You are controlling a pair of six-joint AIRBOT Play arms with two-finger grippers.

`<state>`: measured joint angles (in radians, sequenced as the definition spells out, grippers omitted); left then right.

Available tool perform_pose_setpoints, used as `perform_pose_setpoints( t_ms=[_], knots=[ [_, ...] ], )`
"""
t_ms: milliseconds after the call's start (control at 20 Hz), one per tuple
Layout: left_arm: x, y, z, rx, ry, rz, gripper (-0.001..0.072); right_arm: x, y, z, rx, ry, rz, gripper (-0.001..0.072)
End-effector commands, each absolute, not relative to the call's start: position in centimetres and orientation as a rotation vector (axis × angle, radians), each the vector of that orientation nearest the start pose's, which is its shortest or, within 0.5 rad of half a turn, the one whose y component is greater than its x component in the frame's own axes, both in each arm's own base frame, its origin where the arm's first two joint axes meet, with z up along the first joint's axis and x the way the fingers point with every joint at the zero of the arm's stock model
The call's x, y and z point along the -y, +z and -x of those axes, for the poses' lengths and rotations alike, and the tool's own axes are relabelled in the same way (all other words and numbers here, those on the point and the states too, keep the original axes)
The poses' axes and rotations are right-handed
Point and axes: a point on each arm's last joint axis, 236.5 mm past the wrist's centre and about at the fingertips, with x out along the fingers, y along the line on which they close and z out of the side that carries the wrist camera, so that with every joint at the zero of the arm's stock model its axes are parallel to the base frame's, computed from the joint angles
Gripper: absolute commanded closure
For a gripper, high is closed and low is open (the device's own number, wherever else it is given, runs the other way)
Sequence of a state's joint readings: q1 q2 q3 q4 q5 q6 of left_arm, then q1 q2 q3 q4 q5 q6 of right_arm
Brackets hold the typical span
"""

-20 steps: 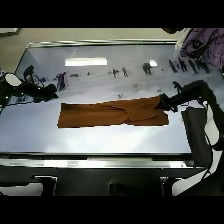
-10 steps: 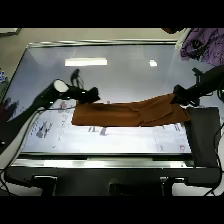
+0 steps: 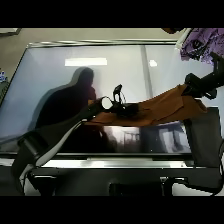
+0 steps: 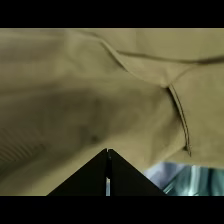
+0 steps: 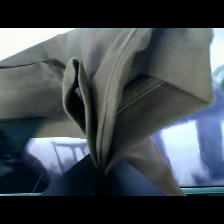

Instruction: Fold the clothes and pants, and hang the long-sleeved shirts on hangers.

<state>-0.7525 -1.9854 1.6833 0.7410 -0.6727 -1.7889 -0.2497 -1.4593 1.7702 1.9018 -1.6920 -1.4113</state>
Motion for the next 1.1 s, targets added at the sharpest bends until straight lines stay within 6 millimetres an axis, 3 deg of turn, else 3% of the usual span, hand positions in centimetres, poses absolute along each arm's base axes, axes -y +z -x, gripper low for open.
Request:
perform_pose_setpoints(
  t_ms=[0,300,400,500,600,700,750,900,1050],
  knots=[
    [55.0,-5.5,-36.2,-1.295,-0.692,0.708,0.0691,2.2,14.6,-39.2,-1.32,-0.023,-0.497,0.0688],
    [60.0,-6.7,-34.3,-1.353,-0.721,0.825,0.0691,2.1,16.0,-38.6,-1.287,-0.028,-0.499,0.0688],
    [60.1,-6.1,-34.5,-1.348,-0.731,0.826,0.0691,2.1,16.0,-38.7,-1.285,-0.03,-0.498,0.0688],
    [58.5,-5.8,-34.8,-1.395,-0.734,0.791,0.0692,2.2,16.0,-38.9,-1.275,-0.034,-0.498,0.0688],
    [54.8,-5.9,-36.0,-1.432,-0.715,0.659,0.0693,1.9,16.1,-39.2,-1.265,-0.035,-0.511,0.0688],
    [48.7,-4.9,-39.0,-1.414,-0.644,0.484,0.0693,0.7,16.1,-39.3,-1.27,-0.03,-0.52,0.0688],
    [44.7,-3.6,-41.0,-1.384,-0.587,0.39,0.0692,-0.4,16.2,-39.4,-1.275,-0.024,-0.526,0.0688],
    [31.7,1.9,-45.8,-1.301,-0.398,0.2,0.0691,-5.1,16.6,-40.5,-1.248,0.011,-0.55,0.0688],
    [21.1,8.5,-47.6,-1.229,-0.29,0.193,0.069,-11.3,16.5,-41.7,-1.216,0.056,-0.552,0.0688]
  ],
)
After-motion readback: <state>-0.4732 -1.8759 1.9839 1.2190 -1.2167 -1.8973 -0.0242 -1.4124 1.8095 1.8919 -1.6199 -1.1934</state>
